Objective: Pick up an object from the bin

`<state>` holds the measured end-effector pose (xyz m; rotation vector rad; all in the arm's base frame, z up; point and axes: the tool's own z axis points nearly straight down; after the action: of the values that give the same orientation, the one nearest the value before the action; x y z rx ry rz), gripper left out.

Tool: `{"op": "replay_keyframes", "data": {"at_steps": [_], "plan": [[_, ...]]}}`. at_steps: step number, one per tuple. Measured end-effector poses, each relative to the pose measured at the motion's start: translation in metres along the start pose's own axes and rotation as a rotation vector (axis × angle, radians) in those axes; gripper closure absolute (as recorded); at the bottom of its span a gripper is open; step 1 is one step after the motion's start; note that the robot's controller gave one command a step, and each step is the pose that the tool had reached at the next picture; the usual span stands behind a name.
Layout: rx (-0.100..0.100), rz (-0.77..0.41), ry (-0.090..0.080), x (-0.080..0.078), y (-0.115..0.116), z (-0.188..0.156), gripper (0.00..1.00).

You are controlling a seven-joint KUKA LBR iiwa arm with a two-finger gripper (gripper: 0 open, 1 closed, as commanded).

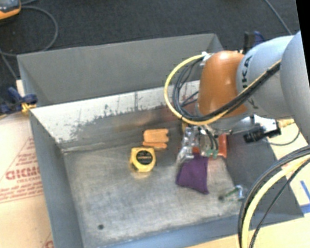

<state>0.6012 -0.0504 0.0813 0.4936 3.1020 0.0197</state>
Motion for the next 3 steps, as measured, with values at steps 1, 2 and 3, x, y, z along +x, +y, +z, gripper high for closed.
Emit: {"op": "replay_keyframes", "data": {"at_steps": [1,2,3], "plan": [[0.000,0.000,-0.002,0.000,0.000,0.000,1.00],[0.012,0.010,0.002,0.018,-0.007,-0.039,1.00],[0.010,0.088,-0.009,0.017,0.015,-0.145,0.00]]}}
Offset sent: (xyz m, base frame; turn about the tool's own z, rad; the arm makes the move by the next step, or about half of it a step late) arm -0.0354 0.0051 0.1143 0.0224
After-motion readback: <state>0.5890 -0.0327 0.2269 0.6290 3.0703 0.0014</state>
